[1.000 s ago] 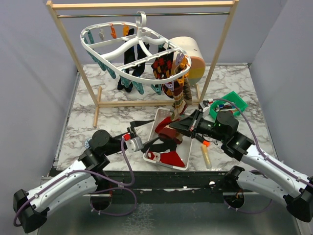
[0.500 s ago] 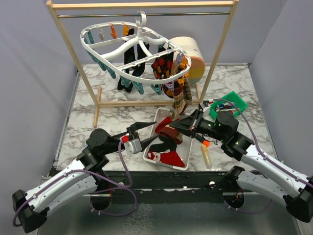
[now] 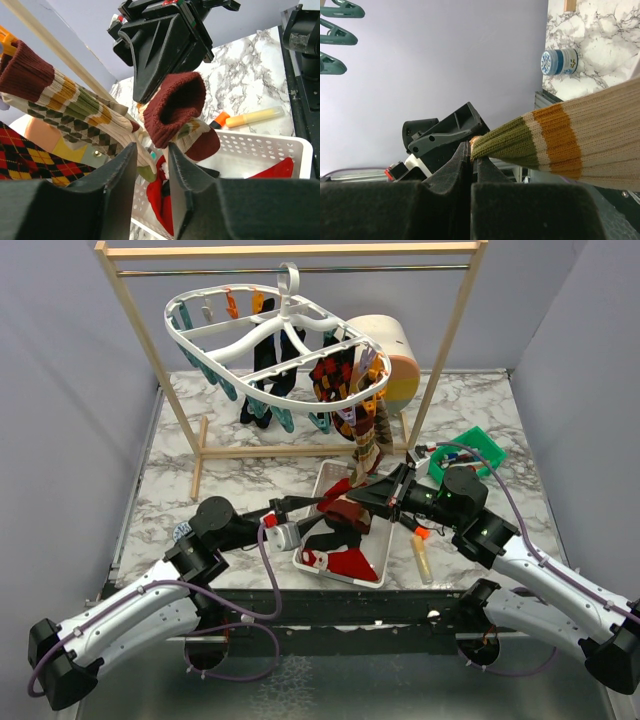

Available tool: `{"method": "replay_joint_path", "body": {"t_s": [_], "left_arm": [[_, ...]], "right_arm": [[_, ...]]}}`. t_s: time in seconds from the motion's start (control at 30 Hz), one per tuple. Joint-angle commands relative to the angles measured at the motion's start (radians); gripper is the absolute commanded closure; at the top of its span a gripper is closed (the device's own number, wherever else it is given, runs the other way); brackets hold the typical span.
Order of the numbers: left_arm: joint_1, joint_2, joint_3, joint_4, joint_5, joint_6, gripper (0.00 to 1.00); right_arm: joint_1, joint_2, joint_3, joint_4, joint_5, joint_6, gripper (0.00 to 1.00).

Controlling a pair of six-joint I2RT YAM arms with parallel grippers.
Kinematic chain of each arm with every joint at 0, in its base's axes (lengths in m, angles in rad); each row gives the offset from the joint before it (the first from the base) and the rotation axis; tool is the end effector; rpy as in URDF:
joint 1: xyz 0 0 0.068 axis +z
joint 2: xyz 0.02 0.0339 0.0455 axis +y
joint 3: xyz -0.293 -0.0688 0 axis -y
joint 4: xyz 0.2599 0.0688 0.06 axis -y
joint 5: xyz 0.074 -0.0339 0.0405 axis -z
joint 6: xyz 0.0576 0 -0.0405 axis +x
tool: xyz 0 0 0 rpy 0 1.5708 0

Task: Clip the socks to the hanger
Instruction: Pick up the sock from the bin.

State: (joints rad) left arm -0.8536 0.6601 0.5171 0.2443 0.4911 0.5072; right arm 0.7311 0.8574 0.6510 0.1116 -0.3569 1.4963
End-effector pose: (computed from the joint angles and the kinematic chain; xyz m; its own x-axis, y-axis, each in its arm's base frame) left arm 0.0969 -0.1524 0.3281 0.5307 0.0432 -0.8465 0.8182 0.2346 0.5249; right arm 0.1521 0.1634 0.3284 -0.8873 0.4593 -0.0411 0.0044 0.0977 0.9952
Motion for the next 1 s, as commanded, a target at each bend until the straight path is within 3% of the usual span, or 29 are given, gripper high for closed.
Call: {"method": "replay_joint_path", "body": {"t_s": [0.0,0.27,0.37,0.43,0.5,0.6,0.67,0.8,0.97], "left_arm": [[-0.011,0.008,0.046,0.004,0.037,0.010,0.73],[-0.014,0.031,0.058,0.010,0.051,-0.001,0.88],[-0.015,0.041,0.060,0.012,0.059,-0.009,0.99],[-0.016,0.042,0.061,0.012,0.061,-0.017,1.00],[-0.016,0.041,0.057,0.012,0.059,-0.029,1.00],[-0.016,0.039,0.055,0.012,0.046,-0.060,1.00],[-0.016,0.033,0.051,0.012,0.041,-0.077,1.00],[-0.016,0.023,0.045,0.013,0.013,-0.118,1.00],[-0.016,0.000,0.027,0.014,-0.042,-0.183,1.00]], "right_arm": [[-0.004,-0.004,-0.014,0.024,-0.027,0.007,1.00],[-0.005,-0.013,-0.019,0.015,-0.027,0.004,1.00],[-0.005,-0.018,-0.018,-0.003,-0.020,-0.004,1.00],[-0.005,-0.024,-0.010,-0.027,-0.011,-0.018,1.00],[-0.005,-0.034,0.004,-0.061,0.004,-0.045,0.91],[-0.005,-0.052,0.033,-0.122,0.034,-0.096,0.66],[-0.005,-0.062,0.054,-0.175,0.054,-0.133,0.54],[-0.004,-0.081,0.090,-0.252,0.088,-0.196,0.42],[-0.004,-0.114,0.193,-0.446,0.197,-0.366,0.36]]}}
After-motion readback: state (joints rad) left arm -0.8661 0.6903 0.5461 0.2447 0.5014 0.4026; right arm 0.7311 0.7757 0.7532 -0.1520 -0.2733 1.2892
